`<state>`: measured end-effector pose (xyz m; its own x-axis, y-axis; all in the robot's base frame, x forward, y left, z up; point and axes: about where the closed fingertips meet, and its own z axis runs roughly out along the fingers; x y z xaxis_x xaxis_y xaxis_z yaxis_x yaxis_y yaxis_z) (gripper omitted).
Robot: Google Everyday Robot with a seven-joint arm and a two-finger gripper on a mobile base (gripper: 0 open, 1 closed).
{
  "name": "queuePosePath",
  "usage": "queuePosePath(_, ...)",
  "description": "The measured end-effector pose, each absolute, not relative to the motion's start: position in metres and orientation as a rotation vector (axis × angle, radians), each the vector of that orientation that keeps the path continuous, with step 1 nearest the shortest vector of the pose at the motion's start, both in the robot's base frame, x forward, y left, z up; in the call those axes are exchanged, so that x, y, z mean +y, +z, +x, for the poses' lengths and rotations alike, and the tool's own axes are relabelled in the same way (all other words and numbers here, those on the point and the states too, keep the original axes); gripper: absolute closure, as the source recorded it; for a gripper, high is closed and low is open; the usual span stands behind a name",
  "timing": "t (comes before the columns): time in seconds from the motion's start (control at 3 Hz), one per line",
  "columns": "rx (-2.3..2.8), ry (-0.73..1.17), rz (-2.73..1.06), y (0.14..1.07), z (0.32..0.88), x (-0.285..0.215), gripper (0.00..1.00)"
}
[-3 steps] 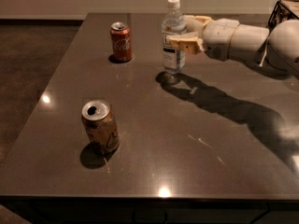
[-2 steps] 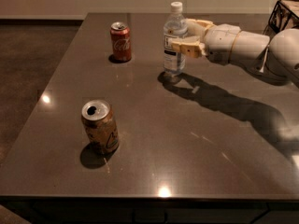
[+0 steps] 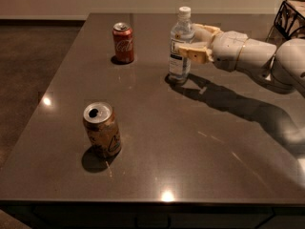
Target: Place blue plastic bottle upright
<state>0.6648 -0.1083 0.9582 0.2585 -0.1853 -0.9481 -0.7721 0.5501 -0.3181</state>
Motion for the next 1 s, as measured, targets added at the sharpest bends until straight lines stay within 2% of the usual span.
queuePosePath(0.67,1.254,0.507,-0.942,0.9517,0.6650,-0.1116,0.13)
queuePosePath(1.0,1.252,0.510,-0.945,0.9521,0.6649,-0.1086,0.00)
